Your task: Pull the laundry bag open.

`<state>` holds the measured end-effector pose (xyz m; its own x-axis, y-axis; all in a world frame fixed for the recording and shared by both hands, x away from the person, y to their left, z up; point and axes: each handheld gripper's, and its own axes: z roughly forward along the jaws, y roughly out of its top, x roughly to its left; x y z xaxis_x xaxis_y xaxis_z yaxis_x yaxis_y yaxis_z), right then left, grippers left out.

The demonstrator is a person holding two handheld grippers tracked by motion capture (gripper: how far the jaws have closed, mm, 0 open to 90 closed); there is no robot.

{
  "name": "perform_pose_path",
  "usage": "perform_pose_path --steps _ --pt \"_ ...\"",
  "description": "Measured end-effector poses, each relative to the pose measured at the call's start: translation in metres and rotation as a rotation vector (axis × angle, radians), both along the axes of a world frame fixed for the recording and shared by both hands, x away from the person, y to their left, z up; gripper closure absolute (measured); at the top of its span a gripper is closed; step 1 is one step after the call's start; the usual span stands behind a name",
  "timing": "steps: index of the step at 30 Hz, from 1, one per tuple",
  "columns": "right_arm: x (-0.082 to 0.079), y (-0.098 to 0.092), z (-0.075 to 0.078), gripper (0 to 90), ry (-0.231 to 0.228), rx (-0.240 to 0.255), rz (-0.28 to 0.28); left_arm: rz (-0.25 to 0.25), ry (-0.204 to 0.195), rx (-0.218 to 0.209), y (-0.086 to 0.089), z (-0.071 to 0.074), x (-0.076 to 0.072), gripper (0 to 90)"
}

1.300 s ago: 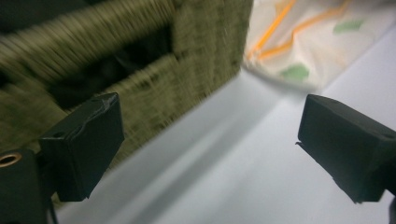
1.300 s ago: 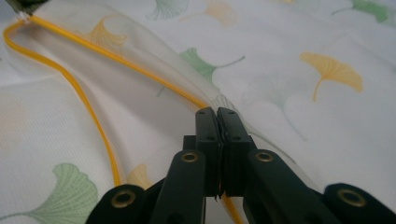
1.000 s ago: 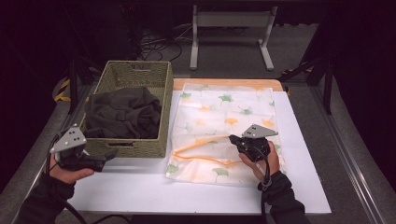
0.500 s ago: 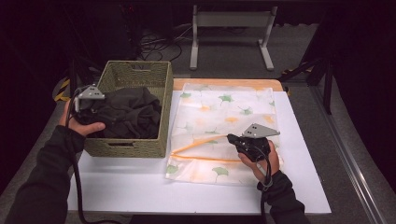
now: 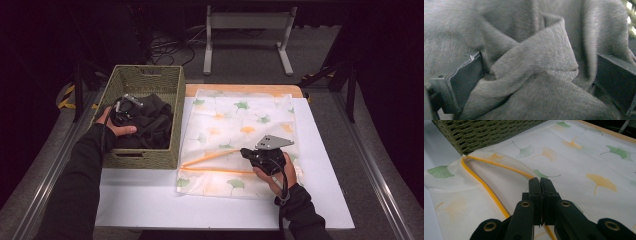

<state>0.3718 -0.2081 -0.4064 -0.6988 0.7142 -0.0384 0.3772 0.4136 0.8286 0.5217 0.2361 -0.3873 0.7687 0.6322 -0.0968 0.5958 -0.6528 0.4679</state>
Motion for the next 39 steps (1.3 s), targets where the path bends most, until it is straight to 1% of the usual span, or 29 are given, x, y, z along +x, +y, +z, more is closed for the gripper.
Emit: perform_pose_path --steps 2,3,6,7,9,10,11,12,13,14,15,16,18,21,22,23,24,25,26,27,28,31,33,34,35,36,37,38,39 --pt "0.001 0.001 -0.002 88.5 0.01 -0.003 0.007 -0.032 0.049 0.019 -0.005 -0.004 0.0 0.1" --pt "0.001 0.002 -0.002 88.6 0.011 -0.008 0.006 -0.056 0.071 0.055 -0.009 -0.008 -0.001 0.0" --pt "0.001 0.004 -0.003 88.7 0.012 -0.011 0.009 -0.08 0.077 0.138 -0.021 -0.013 -0.001 0.0" --pt "0.001 0.004 -0.003 88.7 0.012 -0.011 0.009 -0.08 0.077 0.138 -0.021 -0.013 -0.001 0.0" --pt "0.001 0.004 -0.003 88.7 0.013 -0.012 0.01 -0.081 0.08 0.183 -0.025 -0.017 0.0 0.0" --pt "0.001 0.004 -0.003 88.7 0.012 -0.013 0.012 -0.078 0.072 0.221 -0.029 -0.019 0.0 0.1" --pt "0.0 0.004 -0.003 88.7 0.012 -0.014 0.012 -0.078 0.072 0.221 -0.029 -0.019 0.0 0.1" --pt "0.0 0.005 -0.003 88.7 0.013 -0.015 0.013 -0.063 0.062 0.293 -0.038 -0.023 0.001 0.6" --pt "0.0 0.005 -0.003 88.7 0.013 -0.015 0.013 -0.063 0.062 0.293 -0.038 -0.023 0.001 2.0" --pt "0.0 0.005 -0.003 88.7 0.015 -0.016 0.014 -0.059 0.052 0.321 -0.041 -0.023 0.0 2.0" --pt "0.0 0.005 -0.003 88.7 0.016 -0.017 0.013 -0.058 0.043 0.349 -0.044 -0.022 0.0 4.4" --pt "0.0 0.006 -0.003 88.7 0.017 -0.018 0.016 -0.058 0.041 0.356 -0.044 -0.021 0.0 8.5" --pt "0.0 0.006 -0.003 88.7 0.015 -0.02 0.018 -0.061 0.025 0.357 -0.043 -0.019 -0.001 16.3" --pt "-0.001 0.006 -0.003 88.7 0.017 -0.024 0.019 -0.059 0.015 0.348 -0.042 -0.015 -0.003 30.7" --pt "-0.001 0.006 -0.003 88.8 0.015 -0.027 0.021 -0.058 0.003 0.349 -0.042 -0.013 -0.004 44.4" --pt "-0.001 0.006 -0.003 88.8 0.015 -0.027 0.021 -0.048 -0.012 0.349 -0.041 -0.011 -0.005 44.4" --pt "-0.001 0.006 -0.003 88.8 0.016 -0.027 0.02 -0.047 -0.018 0.352 -0.041 -0.01 -0.005 50.2" --pt "-0.001 0.005 -0.003 88.9 0.017 -0.026 0.019 -0.053 -0.024 0.352 -0.041 -0.01 -0.006 51.6" --pt "-0.001 0.005 -0.003 88.9 0.018 -0.025 0.02 -0.043 -0.027 0.35 -0.041 -0.01 -0.007 52.6" --pt "-0.001 0.005 -0.003 89.0 0.016 -0.025 0.019 -0.049 -0.04 0.356 -0.041 -0.009 -0.007 55.7" --pt "-0.001 0.005 -0.003 89.0 0.016 -0.025 0.019 -0.043 -0.061 0.361 -0.041 -0.008 -0.008 55.7" --pt "-0.002 0.004 -0.001 89.1 0.007 -0.017 0.015 -0.014 -0.163 0.362 -0.04 -0.004 -0.013 59.1" --pt "-0.002 0.003 0.001 89.2 -0.002 -0.011 0.011 0.011 -0.205 0.338 -0.037 -0.001 -0.016 60.5" --pt "-0.002 0.002 0.001 89.2 -0.003 -0.009 0.011 0.031 -0.241 0.316 -0.034 0.003 -0.018 60.8" --pt "-0.002 0.002 0.001 89.2 -0.006 -0.008 0.009 0.043 -0.256 0.297 -0.032 0.006 -0.018 61.1" --pt "-0.003 0.002 0.002 89.2 -0.008 -0.007 0.008 0.049 -0.288 0.283 -0.03 0.008 -0.02 61.3" --pt "-0.003 0.002 0.002 89.2 -0.01 -0.005 0.006 0.059 -0.313 0.257 -0.028 0.011 -0.023 61.7" --pt "-0.003 0.002 0.003 89.2 -0.013 -0.004 0.005 0.062 -0.322 0.229 -0.026 0.013 -0.024 62.1" --pt "-0.004 0.002 0.003 89.2 -0.013 -0.003 0.006 0.074 -0.355 0.194 -0.023 0.016 -0.026 62.0"
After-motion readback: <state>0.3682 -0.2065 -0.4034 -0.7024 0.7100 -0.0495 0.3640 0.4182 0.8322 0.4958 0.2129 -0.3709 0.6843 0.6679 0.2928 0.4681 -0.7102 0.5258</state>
